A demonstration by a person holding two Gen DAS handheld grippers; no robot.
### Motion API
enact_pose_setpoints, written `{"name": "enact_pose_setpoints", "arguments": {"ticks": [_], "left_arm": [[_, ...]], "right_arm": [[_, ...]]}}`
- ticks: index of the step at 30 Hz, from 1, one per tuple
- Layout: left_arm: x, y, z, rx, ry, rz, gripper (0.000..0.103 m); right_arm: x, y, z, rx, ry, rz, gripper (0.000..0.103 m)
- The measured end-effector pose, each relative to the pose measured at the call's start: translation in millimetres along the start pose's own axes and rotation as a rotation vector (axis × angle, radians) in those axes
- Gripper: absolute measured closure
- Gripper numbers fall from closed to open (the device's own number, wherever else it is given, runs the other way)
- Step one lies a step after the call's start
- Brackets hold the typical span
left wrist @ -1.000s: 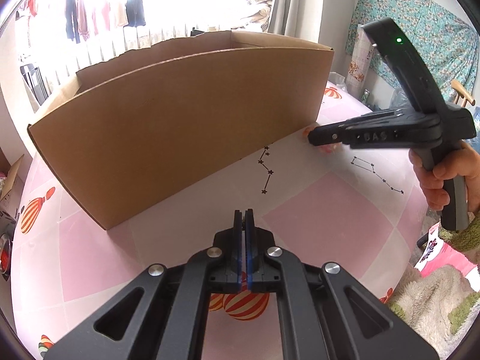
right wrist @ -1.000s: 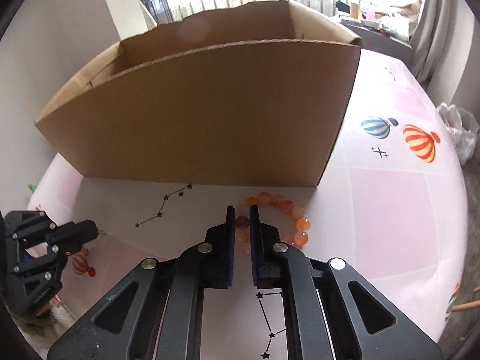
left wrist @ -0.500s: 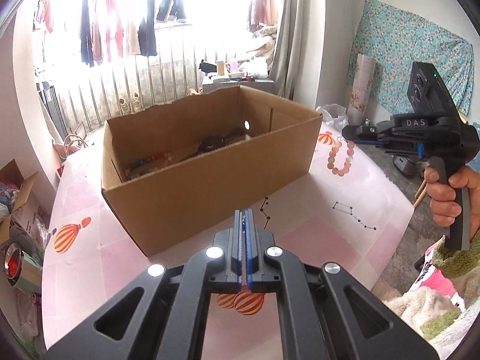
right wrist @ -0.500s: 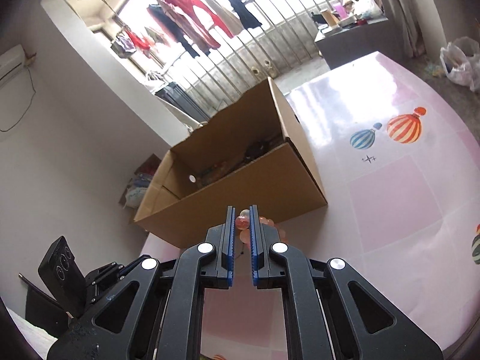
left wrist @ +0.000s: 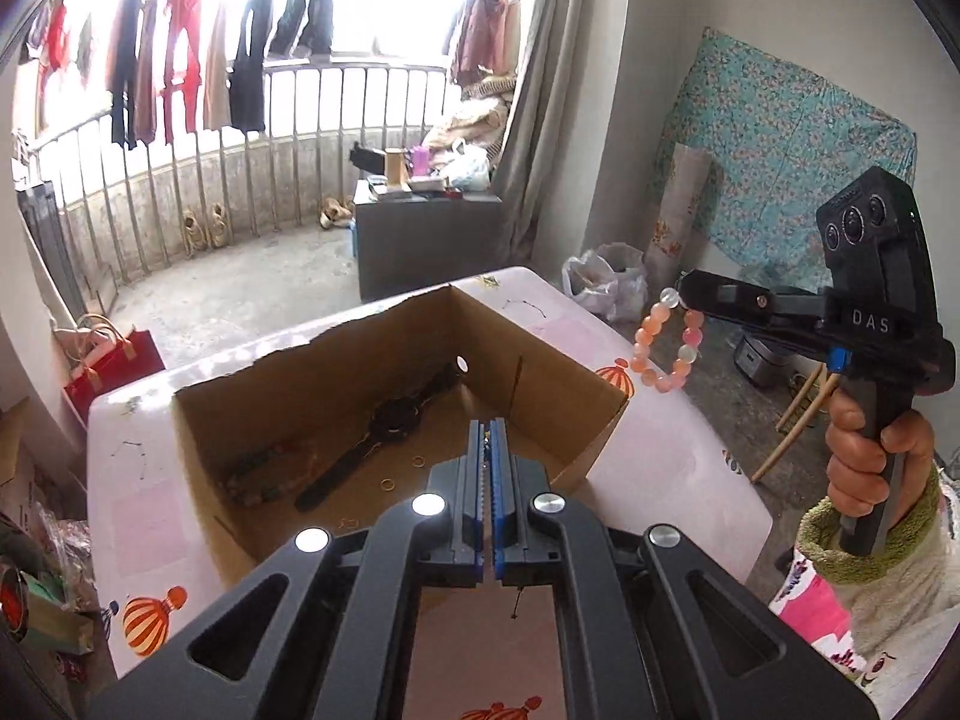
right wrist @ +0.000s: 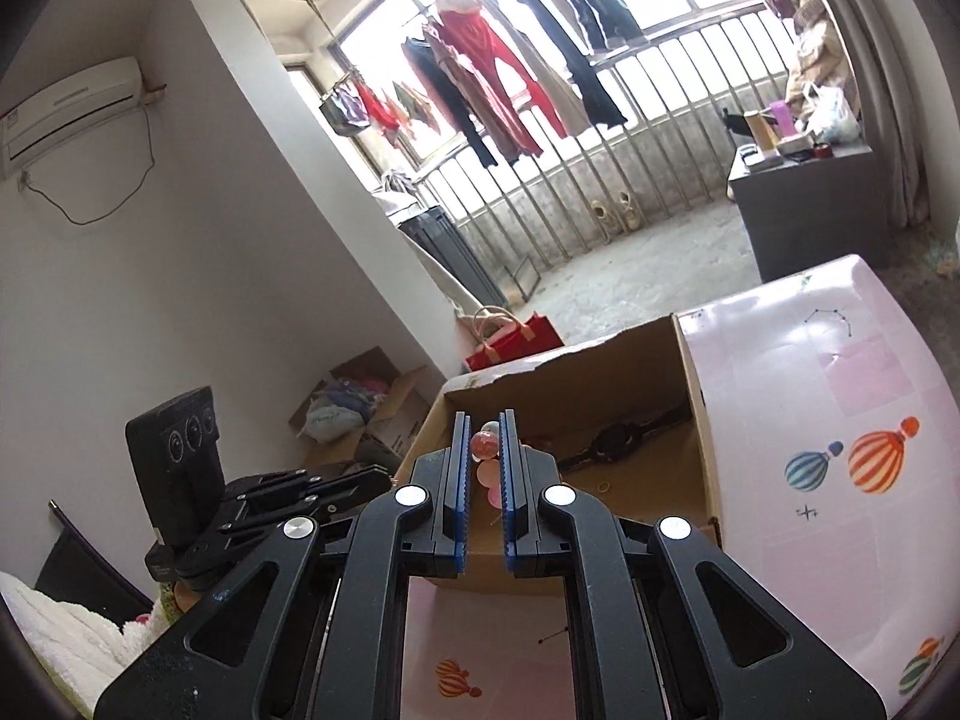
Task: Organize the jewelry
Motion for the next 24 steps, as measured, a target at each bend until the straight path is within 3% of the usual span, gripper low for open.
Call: {"name": "enact_pose_setpoints", "arguments": {"ticks": [5, 9, 12, 17, 23, 24], "left_arm": [[11, 83, 15, -0.109, -0.051, 0.247, 0.102], [-3, 149, 25, -0.190, -0.157, 0.465, 0.102], [-18, 190, 35, -0.195, -0.219, 0.594, 0.102], [-32, 231, 44, -0.183, -0.259, 0.695, 0.101], [-28, 258, 56, -0.163, -0.315, 0.689, 0.100], [-29, 259, 57, -0.165, -0.333, 0.694, 0.096]], "right_arm": [[-2, 33, -23, -0.004, 0.018, 0.065, 0.096], [-2, 52, -42, -0.013, 0.030, 0.122, 0.096], [-1, 56, -48, -0.020, 0.022, 0.146, 0.096], [0, 59, -54, -0.020, 0.010, 0.164, 0.096], [-2, 59, -58, -0.018, 0.017, 0.184, 0.096], [-3, 60, -59, -0.017, 0.017, 0.191, 0.096]]}}
Point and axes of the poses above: each gripper's, at about its wrist camera, not at the fingertips, and y roughly the way its jaws point, z to its left, x to its top, the point moved 10 cm from there along y, roughly the way its jaws point, and after that the axes turned 2 degrees about y, right-handed, at the moved point
